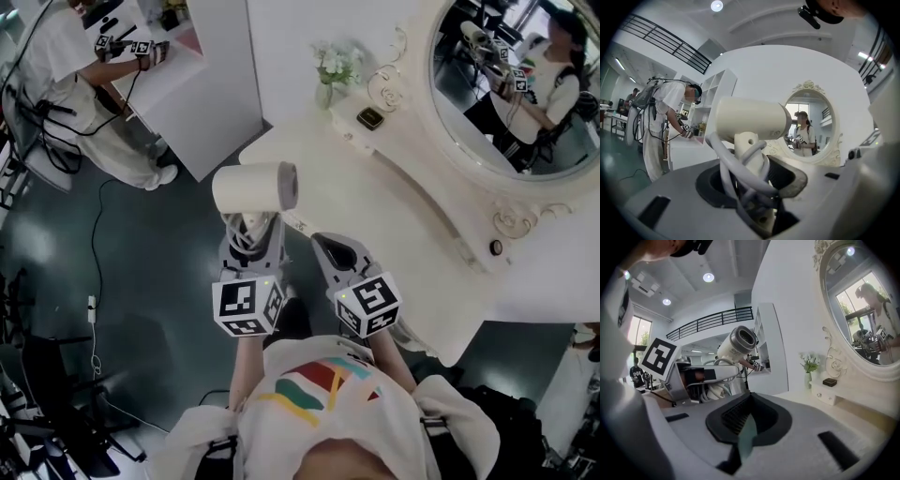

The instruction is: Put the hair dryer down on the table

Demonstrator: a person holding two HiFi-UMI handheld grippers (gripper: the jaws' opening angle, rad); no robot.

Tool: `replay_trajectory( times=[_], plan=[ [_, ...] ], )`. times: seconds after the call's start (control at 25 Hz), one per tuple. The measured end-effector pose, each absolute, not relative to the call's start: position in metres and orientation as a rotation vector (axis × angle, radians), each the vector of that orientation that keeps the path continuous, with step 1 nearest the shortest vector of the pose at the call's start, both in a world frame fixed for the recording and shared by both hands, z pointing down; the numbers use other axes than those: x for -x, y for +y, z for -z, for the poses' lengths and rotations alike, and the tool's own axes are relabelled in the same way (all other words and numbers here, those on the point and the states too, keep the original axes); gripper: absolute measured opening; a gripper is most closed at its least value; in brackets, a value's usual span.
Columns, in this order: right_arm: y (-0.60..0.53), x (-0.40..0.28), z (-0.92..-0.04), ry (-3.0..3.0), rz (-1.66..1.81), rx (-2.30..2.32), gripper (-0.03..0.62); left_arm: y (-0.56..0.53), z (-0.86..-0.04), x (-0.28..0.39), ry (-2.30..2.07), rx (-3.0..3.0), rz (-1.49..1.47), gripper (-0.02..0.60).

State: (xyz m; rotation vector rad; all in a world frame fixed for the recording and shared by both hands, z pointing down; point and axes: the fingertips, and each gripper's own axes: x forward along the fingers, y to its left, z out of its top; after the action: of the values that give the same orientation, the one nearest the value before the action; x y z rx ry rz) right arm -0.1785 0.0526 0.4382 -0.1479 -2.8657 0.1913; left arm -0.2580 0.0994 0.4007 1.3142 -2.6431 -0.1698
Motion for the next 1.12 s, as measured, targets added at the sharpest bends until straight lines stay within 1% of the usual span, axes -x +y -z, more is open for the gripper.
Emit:
replay_trajectory(
  times=[0.24,0.52,0.76,1.12],
  plan=[
    [0.033,0.231,-0.419,-2.884,-0.234,0.074,0.0,0.086,-0.383,0.309,-2.626,-1.353,0.169,0.187],
    [0.018,0.26,-0.416,-2.892,-0.184,-0.015,0.0,0.075,-0.383,0.344,-2.599,-1.384,0.202,0.187],
    [0.006,0.265,-0.428,-2.864,-0.241,-0.024,0.0,0.06,-0.397,0.348,-2.561,-1.383,0.18,0.187],
    [-0.026,0.254,-0.418,-2.907,-0.309,-0.028,0.0,0.038,-0.386,0.336,-2.585,-1.389,0.204,0.187]
  ],
)
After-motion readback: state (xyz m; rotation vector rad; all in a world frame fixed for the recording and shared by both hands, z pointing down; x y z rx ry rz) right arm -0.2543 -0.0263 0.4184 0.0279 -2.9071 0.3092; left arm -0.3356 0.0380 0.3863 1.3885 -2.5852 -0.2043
